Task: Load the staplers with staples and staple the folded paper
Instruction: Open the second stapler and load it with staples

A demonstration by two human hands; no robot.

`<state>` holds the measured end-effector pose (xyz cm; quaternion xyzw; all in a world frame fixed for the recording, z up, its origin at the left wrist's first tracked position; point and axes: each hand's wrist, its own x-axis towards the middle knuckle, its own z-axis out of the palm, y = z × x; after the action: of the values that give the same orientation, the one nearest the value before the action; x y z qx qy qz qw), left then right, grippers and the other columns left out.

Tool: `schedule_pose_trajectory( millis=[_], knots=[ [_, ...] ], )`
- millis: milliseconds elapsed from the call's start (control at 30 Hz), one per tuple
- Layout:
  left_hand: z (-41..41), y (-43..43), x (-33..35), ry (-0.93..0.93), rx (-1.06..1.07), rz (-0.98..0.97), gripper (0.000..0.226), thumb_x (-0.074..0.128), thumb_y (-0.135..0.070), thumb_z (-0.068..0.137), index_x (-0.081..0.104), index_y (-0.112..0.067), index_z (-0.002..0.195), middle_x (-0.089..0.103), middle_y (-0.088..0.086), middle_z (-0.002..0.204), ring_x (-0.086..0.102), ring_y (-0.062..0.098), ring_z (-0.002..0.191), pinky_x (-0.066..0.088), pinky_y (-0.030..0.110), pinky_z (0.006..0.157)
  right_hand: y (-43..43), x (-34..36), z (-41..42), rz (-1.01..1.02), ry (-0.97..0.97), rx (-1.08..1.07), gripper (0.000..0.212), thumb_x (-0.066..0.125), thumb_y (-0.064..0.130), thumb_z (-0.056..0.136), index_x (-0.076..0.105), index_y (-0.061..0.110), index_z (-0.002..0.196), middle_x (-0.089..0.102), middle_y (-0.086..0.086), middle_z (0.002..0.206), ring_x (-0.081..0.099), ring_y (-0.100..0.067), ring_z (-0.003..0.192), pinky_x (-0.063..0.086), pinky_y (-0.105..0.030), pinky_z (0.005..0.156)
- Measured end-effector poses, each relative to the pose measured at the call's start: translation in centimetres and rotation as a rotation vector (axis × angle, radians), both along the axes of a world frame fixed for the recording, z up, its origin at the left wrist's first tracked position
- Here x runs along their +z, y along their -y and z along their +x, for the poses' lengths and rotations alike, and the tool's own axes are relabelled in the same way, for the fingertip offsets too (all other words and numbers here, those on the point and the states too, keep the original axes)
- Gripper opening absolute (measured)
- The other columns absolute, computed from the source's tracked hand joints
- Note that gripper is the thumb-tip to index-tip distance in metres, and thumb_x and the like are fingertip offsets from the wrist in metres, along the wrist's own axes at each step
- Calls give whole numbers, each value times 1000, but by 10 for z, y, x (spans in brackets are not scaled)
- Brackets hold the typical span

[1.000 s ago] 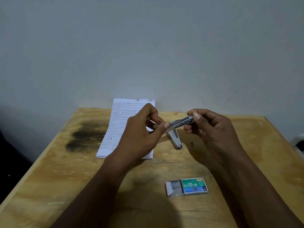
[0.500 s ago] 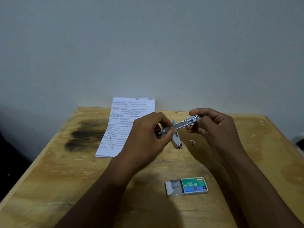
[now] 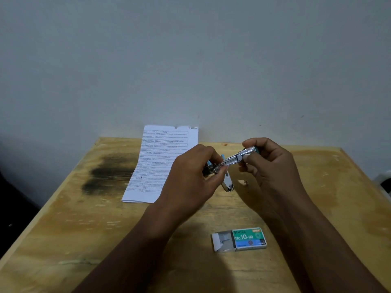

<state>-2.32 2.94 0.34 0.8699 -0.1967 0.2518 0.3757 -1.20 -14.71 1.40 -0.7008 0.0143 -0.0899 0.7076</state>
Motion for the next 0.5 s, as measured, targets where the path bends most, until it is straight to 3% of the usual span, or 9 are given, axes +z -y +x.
schedule_pose_trajectory(
  millis=[67,200,367,433,500],
  knots=[
    [0,1,-1,11,24,13,14,78,-23,86,69,-18,94,69,-3,90,61,9,73,54,21,64,-3,0,-2,31,-20,15,24,63,2,91,70,21,103,72,-2,91,70,-21,81,61,-28,68],
    [1,5,-5,52,73,54,16,78,-24,86,70,-19,98,68,-3,94,60,7,76,58,25,64,-8,-4,-2,70,-55,6,31,64,7,92,67,28,115,71,-5,105,73,-24,93,61,-38,82],
    [4,10,-3,257,187,315,10,73,-19,89,69,-14,96,66,6,93,59,19,66,48,29,48,-18,0,3,726,-207,-30,25,59,13,96,68,9,118,71,-18,100,74,-32,95,61,-37,76],
    [7,12,1,439,182,498,2,70,-11,91,68,-10,92,65,10,87,53,22,60,38,27,46,-17,2,5,886,-293,-25,27,61,15,95,68,5,120,68,-21,103,74,-35,97,62,-40,78],
    [11,12,10,646,133,639,16,57,-4,96,66,-10,85,64,11,82,52,24,58,35,30,47,-15,1,7,999,-351,0,29,59,13,97,67,2,123,66,-24,108,74,-36,93,63,-39,71]
  ],
)
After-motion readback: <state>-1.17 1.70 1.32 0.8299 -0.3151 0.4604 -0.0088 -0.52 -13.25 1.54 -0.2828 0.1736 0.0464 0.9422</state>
